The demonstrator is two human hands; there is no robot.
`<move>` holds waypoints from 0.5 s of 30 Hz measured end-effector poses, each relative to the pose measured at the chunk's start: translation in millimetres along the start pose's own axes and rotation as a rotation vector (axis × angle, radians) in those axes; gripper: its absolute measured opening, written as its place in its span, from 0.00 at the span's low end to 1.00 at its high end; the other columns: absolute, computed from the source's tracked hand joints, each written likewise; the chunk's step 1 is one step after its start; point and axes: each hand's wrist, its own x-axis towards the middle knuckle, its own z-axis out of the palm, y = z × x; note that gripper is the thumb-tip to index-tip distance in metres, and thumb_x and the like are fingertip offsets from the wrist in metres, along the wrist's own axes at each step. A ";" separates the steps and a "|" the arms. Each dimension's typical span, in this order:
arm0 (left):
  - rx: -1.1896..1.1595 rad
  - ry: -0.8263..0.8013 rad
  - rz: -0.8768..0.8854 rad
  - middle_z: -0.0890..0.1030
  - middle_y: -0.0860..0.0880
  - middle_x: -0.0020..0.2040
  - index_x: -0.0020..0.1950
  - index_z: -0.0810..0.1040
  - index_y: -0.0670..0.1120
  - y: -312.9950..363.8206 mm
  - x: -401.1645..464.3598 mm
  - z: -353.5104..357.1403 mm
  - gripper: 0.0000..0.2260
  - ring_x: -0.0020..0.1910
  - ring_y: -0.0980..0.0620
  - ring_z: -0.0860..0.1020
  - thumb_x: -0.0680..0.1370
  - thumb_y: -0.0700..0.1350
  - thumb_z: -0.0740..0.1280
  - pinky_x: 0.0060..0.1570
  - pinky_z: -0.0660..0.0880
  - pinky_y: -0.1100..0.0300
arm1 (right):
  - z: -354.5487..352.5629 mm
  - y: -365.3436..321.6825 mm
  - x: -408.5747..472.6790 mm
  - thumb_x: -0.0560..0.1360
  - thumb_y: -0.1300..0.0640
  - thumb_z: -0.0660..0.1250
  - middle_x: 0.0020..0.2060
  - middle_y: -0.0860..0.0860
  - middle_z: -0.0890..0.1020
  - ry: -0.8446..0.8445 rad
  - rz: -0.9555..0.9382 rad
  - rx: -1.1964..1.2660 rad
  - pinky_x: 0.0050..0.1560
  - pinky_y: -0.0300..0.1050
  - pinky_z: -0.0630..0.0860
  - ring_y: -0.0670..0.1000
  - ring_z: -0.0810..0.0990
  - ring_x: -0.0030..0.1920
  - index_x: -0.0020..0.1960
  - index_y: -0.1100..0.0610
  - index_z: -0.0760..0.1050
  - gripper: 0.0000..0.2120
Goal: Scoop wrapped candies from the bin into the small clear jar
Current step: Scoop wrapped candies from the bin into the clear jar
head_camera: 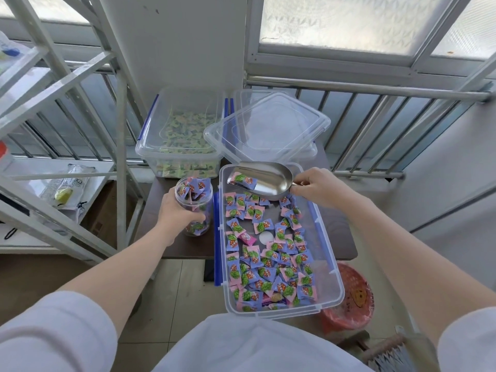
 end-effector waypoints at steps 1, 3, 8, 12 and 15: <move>-0.012 0.009 0.001 0.79 0.48 0.57 0.57 0.73 0.57 1.3 -3.8 0.2 0.41 0.55 0.48 0.79 0.45 0.49 0.81 0.55 0.78 0.44 | 1.0 3.2 -0.9 0.73 0.55 0.65 0.28 0.53 0.73 -0.006 0.010 -0.001 0.34 0.44 0.65 0.53 0.68 0.31 0.40 0.64 0.79 0.12; -0.032 0.020 0.007 0.78 0.49 0.58 0.58 0.73 0.56 5.2 -9.5 0.9 0.42 0.56 0.49 0.79 0.45 0.51 0.81 0.57 0.77 0.44 | 2.9 8.5 -3.1 0.74 0.55 0.65 0.29 0.53 0.74 -0.025 0.026 0.009 0.35 0.44 0.67 0.52 0.69 0.31 0.39 0.63 0.79 0.12; -0.003 -0.018 0.015 0.75 0.48 0.61 0.64 0.69 0.51 10.0 -16.3 1.2 0.46 0.60 0.48 0.75 0.47 0.47 0.80 0.60 0.75 0.44 | 10.0 15.1 -9.8 0.73 0.56 0.65 0.25 0.51 0.72 -0.065 0.055 0.015 0.33 0.42 0.64 0.49 0.66 0.28 0.32 0.60 0.74 0.13; 0.069 -0.054 -0.032 0.72 0.47 0.62 0.67 0.64 0.51 14.1 -21.6 -7.5 0.44 0.64 0.45 0.70 0.54 0.41 0.78 0.64 0.70 0.43 | 19.3 21.5 -9.3 0.74 0.55 0.65 0.25 0.51 0.73 -0.104 0.094 0.010 0.32 0.42 0.65 0.49 0.67 0.27 0.37 0.64 0.78 0.13; 0.005 -0.109 -0.049 0.74 0.47 0.61 0.70 0.62 0.50 23.2 -31.7 -15.4 0.38 0.64 0.47 0.70 0.64 0.29 0.71 0.63 0.70 0.48 | 29.7 24.0 -7.3 0.74 0.55 0.64 0.26 0.52 0.73 -0.135 0.120 0.013 0.32 0.43 0.65 0.51 0.68 0.29 0.36 0.64 0.76 0.14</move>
